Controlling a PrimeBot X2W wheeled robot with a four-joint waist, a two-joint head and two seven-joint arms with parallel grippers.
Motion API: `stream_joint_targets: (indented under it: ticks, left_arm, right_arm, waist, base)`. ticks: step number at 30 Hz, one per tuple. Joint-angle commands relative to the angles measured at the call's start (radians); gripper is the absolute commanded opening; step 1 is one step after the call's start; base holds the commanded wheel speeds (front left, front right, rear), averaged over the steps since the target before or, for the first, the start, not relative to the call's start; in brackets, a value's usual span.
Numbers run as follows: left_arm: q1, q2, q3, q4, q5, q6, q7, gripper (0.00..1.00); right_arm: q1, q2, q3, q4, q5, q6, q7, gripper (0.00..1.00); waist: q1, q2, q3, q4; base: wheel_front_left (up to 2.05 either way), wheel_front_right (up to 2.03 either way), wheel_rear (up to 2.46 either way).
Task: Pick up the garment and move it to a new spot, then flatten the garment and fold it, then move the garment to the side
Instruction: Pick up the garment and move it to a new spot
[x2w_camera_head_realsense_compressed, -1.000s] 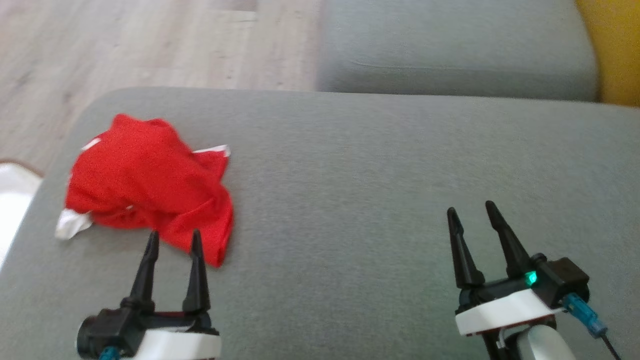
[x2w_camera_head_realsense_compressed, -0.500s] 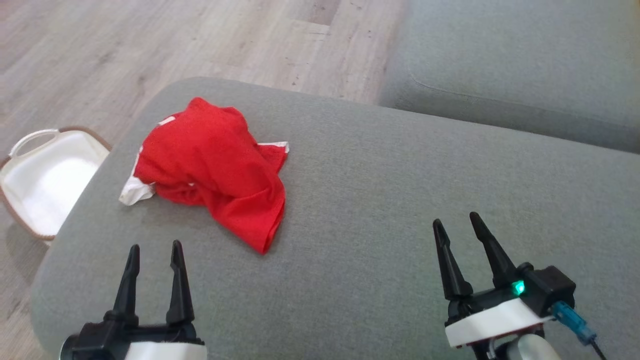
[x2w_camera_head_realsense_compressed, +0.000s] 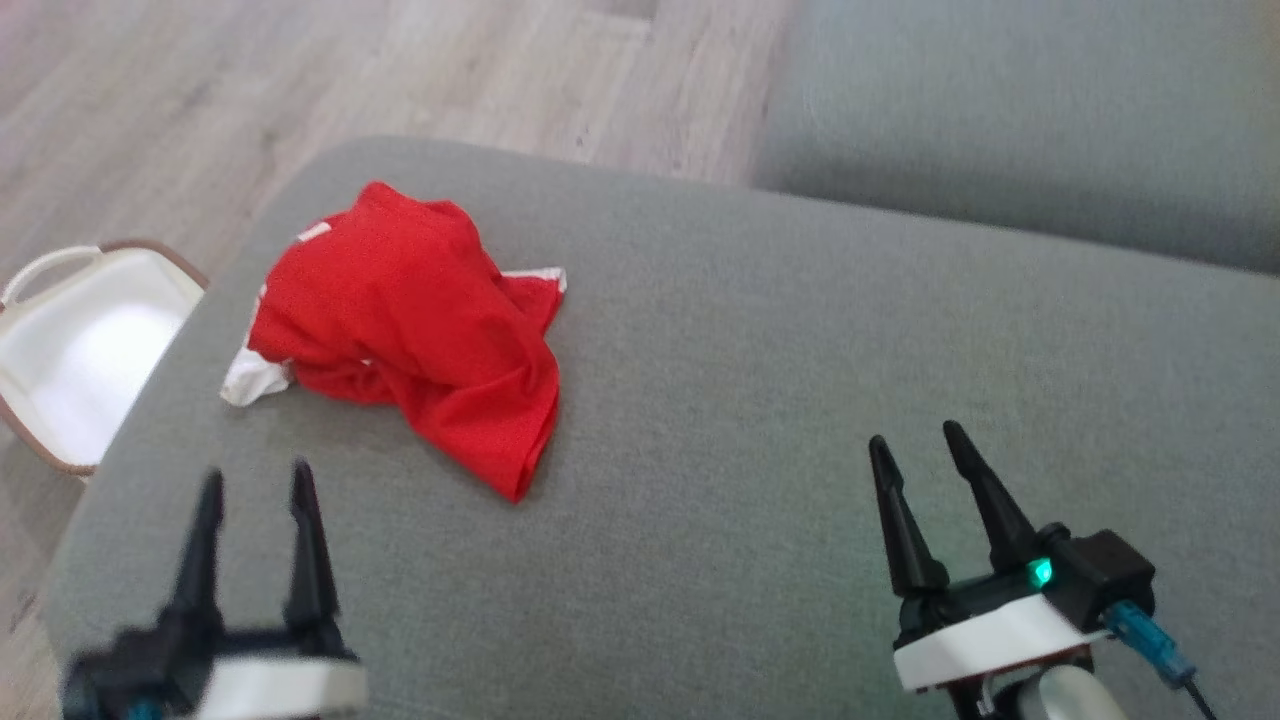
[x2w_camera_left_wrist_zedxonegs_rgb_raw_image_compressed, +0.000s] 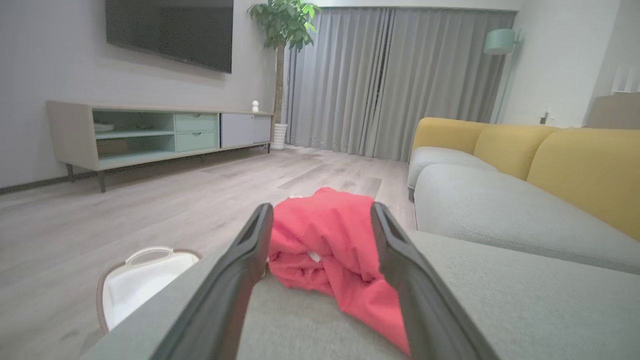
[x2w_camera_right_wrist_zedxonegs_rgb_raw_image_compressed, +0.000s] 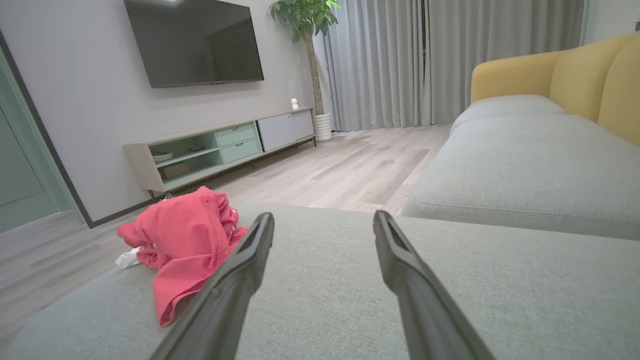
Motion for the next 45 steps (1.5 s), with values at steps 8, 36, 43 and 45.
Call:
stream_joint_targets:
  ticks: [8, 36, 43, 45]
  left_arm:
    - [-0.395, 0.199, 0.001, 0.128, 0.029, -0.047, 0.01, 1.0]
    - [-1.072, 0.628, -0.78, 0.648, -0.618, -0.051, 0.499, 0.0]
    - [-1.151, 0.641, -0.784, 0.666, -0.627, -0.051, 0.258, 0.0]
    - [-1.173, 0.641, -0.778, 0.664, -0.632, -0.051, 0.194, 0.0]
  right_arm:
    - [-0.101, -0.007, -0.033, -0.065, -0.071, -0.001, -0.011, 1.0]
    - [-0.226, -0.007, -0.107, -0.132, -0.14, -0.001, -0.011, 1.0]
    - [-0.22, -0.007, -0.096, -0.116, -0.13, -0.001, -0.011, 1.0]
    - [-0.214, -0.007, -0.093, -0.11, -0.122, -0.001, -0.011, 1.0]
  waist:
    - [0.0001, -0.0001, 0.162, -0.055]
    - [0.0001, -0.0001, 0.439, -0.192]
    - [0.0001, -0.0001, 0.384, -0.183]
    - [0.0001, -0.0001, 0.356, -0.182]
  base:
    - [0.0, 0.0, 0.0]
    - [0.0, 0.0, 0.0]
    - [0.0, 0.0, 0.0]
    - [0.0, 0.0, 0.0]
